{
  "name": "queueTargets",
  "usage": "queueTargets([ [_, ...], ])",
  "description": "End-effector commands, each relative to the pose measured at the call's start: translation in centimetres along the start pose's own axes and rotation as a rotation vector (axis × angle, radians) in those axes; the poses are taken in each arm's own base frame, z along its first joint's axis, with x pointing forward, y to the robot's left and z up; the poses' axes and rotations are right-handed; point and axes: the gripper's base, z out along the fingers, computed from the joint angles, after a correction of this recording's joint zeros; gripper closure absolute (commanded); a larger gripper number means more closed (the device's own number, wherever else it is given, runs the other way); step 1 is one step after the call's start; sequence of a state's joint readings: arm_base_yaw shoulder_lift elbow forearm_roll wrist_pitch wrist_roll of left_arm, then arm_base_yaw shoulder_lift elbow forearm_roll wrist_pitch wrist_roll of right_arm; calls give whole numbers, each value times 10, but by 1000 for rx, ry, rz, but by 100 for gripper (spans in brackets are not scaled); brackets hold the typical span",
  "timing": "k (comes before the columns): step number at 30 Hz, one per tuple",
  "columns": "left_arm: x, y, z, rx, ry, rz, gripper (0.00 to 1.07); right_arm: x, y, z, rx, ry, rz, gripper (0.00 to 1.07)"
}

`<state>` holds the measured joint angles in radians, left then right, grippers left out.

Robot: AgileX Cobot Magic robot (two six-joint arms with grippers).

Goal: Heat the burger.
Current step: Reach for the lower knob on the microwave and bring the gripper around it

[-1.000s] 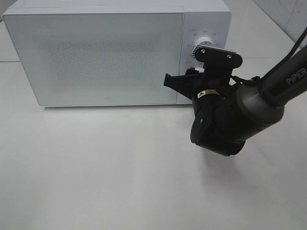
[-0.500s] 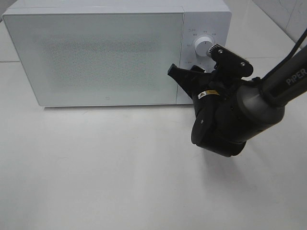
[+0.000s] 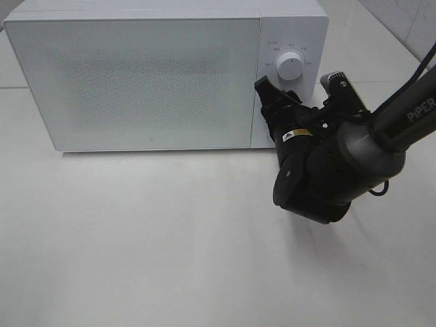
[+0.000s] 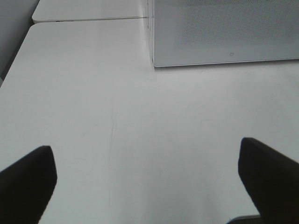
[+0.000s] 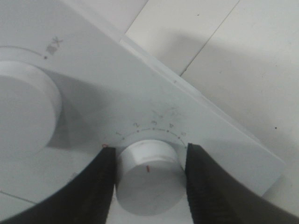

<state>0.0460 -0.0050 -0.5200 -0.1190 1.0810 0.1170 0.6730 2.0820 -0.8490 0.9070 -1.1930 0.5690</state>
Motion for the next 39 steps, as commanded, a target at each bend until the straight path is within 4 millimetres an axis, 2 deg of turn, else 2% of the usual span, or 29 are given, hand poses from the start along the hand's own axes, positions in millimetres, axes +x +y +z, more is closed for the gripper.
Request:
queueTargets([
  [1, 1, 0, -2, 1, -23, 1, 9, -4, 17, 3, -116, -17, 81, 97],
  [24, 1, 0, -2, 1, -23, 1, 9, 3, 22, 3, -138, 113, 702, 97],
  [35, 1, 0, -2, 1, -23, 1, 9, 3, 25, 2, -162, 135, 889, 97],
  [39, 1, 0, -2, 1, -23, 1, 9, 3, 25, 2, -163, 136, 893, 97],
])
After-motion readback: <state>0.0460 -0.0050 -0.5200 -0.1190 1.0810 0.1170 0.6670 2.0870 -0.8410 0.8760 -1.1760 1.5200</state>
